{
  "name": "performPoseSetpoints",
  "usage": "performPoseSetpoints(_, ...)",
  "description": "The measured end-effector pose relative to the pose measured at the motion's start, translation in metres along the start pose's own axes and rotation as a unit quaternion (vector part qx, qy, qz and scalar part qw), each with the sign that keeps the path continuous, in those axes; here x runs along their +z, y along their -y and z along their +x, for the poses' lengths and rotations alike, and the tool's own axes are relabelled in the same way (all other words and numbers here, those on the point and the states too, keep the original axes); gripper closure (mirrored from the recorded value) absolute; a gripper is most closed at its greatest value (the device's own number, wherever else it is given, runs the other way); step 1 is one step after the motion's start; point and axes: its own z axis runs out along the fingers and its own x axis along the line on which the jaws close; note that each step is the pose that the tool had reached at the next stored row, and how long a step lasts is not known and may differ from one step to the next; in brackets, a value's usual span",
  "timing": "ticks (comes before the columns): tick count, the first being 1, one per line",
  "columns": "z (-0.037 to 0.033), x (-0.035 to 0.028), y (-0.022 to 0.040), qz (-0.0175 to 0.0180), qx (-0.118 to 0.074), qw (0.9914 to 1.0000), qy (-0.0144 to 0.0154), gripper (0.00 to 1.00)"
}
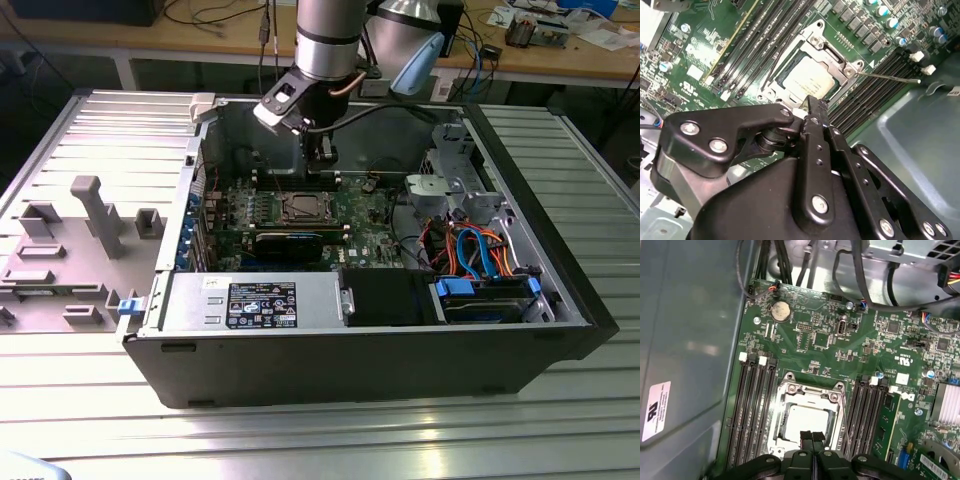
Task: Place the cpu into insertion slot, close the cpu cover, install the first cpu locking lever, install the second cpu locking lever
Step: 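Install the first cpu locking lever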
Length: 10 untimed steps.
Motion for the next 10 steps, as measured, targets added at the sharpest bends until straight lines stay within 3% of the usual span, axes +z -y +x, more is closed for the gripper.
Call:
performPoseSetpoints(3,0.0,0.0,0.0,-0.0004,-0.025,0.99969,0.0011,0.89)
performPoseSetpoints(7,0.0,0.0,0.0,-0.0007,-0.042,0.99914,0.0018,0.89)
performPoseSetpoints(10,0.0,0.0,0.0,-0.001,-0.06,0.99818,0.0026,0.89)
